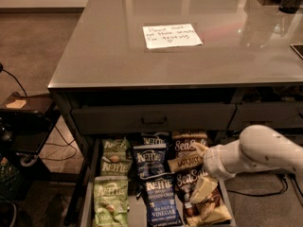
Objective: Pick blue chip bag from middle drawer and place on counter
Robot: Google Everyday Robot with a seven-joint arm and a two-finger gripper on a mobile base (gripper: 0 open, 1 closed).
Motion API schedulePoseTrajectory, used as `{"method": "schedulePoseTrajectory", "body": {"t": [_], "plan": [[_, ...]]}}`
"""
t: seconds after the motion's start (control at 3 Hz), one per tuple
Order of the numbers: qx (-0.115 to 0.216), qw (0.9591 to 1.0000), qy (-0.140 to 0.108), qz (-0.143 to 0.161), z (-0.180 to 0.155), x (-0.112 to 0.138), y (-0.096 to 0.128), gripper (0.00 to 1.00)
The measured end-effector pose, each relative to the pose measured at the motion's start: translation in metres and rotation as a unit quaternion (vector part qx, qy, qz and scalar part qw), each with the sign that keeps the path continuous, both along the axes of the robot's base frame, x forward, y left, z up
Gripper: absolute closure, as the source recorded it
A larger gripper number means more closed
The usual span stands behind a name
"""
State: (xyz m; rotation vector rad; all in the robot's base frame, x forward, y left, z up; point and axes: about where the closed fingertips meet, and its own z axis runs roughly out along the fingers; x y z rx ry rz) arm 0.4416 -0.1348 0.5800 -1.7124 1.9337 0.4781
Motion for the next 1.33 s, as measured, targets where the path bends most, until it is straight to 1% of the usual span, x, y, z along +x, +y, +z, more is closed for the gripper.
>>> {"method": "schedulePoseTrajectory", "body": {"t": [0.33, 0.67, 1.0, 1.33], "plan": [[0.017, 0.9997, -0.002, 0.018, -0.039, 0.006, 0.017, 0.0], [0.013, 0.9991, -0.006, 0.041, -0.07, 0.007, 0.036, 0.0], [-0.006, 0.9981, -0.003, 0.061, -0.098, 0.006, 0.051, 0.0], [-0.014, 0.9972, 0.008, 0.073, -0.122, 0.009, 0.062, 0.0]]}}
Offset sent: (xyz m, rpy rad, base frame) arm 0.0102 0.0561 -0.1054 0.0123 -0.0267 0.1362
